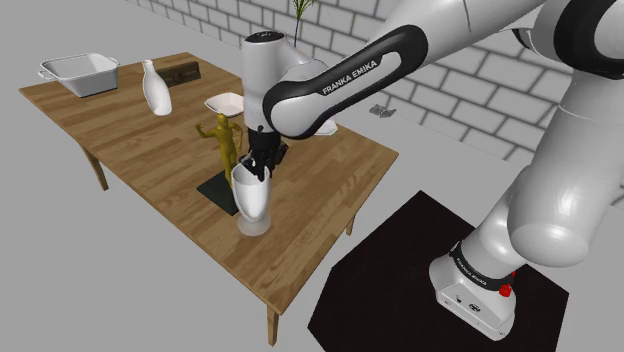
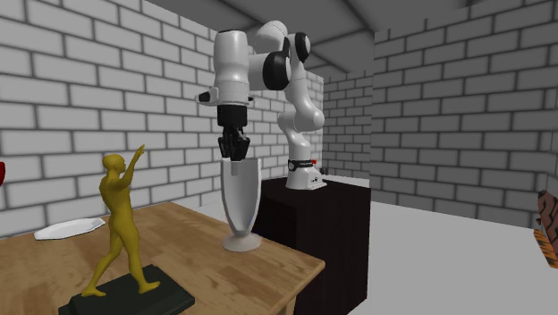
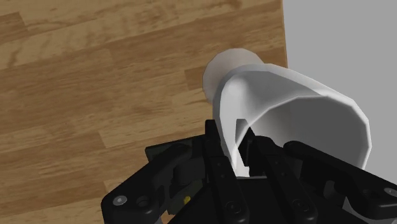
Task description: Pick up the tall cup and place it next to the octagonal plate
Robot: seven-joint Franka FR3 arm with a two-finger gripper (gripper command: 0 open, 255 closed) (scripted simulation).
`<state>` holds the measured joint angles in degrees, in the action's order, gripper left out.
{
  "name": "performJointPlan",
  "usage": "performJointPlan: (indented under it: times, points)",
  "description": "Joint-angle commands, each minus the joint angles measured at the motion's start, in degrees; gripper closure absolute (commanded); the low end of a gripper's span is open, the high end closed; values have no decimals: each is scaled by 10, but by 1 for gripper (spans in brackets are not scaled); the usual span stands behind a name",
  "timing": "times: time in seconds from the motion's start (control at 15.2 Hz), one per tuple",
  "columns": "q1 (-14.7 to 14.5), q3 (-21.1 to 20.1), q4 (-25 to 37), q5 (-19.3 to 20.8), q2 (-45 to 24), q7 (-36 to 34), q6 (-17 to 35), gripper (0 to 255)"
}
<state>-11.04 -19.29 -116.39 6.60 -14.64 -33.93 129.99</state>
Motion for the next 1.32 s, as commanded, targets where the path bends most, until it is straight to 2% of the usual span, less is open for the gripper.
performJointPlan:
  times: [0.0, 1.25]
  points:
    - [1, -1, 6, -4, 8, 3, -13, 255]
    - [7, -8, 78, -35, 72, 24, -145, 255]
